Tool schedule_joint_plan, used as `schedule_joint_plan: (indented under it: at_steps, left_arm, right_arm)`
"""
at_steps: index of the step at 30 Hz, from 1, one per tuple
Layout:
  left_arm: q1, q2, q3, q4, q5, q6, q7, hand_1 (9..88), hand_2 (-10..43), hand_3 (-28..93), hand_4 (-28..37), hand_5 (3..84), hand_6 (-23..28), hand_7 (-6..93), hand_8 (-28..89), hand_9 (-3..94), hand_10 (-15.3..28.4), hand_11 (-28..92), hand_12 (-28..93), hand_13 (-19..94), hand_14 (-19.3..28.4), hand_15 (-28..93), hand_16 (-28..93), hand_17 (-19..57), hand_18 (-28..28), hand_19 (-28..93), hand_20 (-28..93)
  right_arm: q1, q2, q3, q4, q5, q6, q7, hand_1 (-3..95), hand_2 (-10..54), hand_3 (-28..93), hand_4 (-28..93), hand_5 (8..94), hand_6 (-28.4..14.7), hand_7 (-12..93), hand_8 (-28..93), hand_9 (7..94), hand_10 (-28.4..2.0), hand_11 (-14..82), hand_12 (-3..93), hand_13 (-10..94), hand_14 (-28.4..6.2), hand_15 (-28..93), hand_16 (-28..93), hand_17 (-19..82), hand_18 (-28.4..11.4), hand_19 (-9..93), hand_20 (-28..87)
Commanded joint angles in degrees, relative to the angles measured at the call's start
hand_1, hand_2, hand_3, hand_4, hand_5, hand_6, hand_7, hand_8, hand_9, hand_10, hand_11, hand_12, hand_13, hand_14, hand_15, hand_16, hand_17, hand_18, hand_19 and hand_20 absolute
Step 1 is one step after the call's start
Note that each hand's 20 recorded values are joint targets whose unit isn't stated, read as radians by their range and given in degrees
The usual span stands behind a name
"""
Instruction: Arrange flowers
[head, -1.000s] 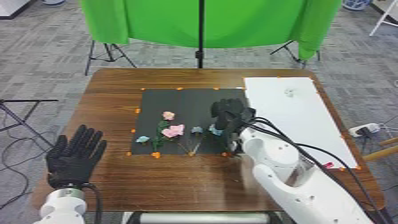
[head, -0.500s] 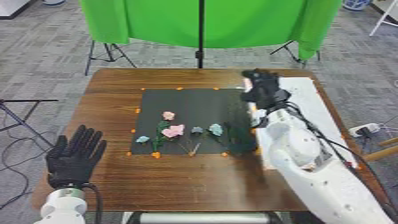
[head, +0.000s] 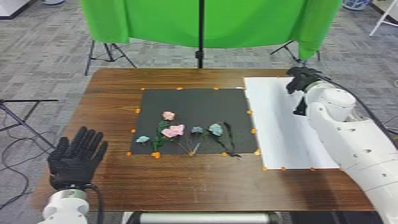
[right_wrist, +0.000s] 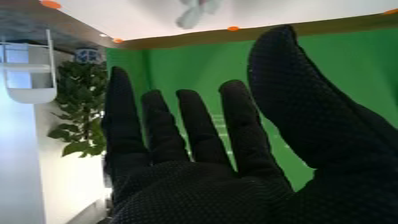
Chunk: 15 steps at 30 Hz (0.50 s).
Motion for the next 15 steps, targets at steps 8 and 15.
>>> schedule_joint_plan:
  at_steps: [8, 15]
  left_arm:
    - [0.3, 0.25, 0.67, -0.40, -1.52, 1.62, 1.69, 27.7, 11.8, 81, -28.3, 50.0, 11.8, 11.5, -10, 40.3, 16.3, 23, 10, 30, 16.7, 36, -8, -6.1, 14.4, 36, 12]
    - [0.0, 0.43, 0.86, -0.81, -1.47, 1.84, 1.45, 27.7, 12.1, 81, -28.3, 50.9, 12.2, 12.1, -10, 41.4, 16.6, 25, 10, 31, 16.9, 37, -8, -6.0, 14.4, 36, 12]
  right_arm:
    - [-4.1, -1.0, 0.9, 3.8, -8.2, -0.8, -9.3, 49.7, -9.5, 83, -28, 42.5, 0.5, 20, -16, 45.3, -10.9, 11.0, 11.4, 46, -9.9, 17, 18, 21, -17.8, 57, 20]
    - [-7.0, -0.2, -0.4, 3.5, -10.2, 10.4, -10.1, 64.3, -9.5, 58, -28, 75.2, 3.6, 30, -7, 83.5, -7.7, 9.4, 36.2, 71, -2.9, 26, 39, 28, -18.1, 71, 30]
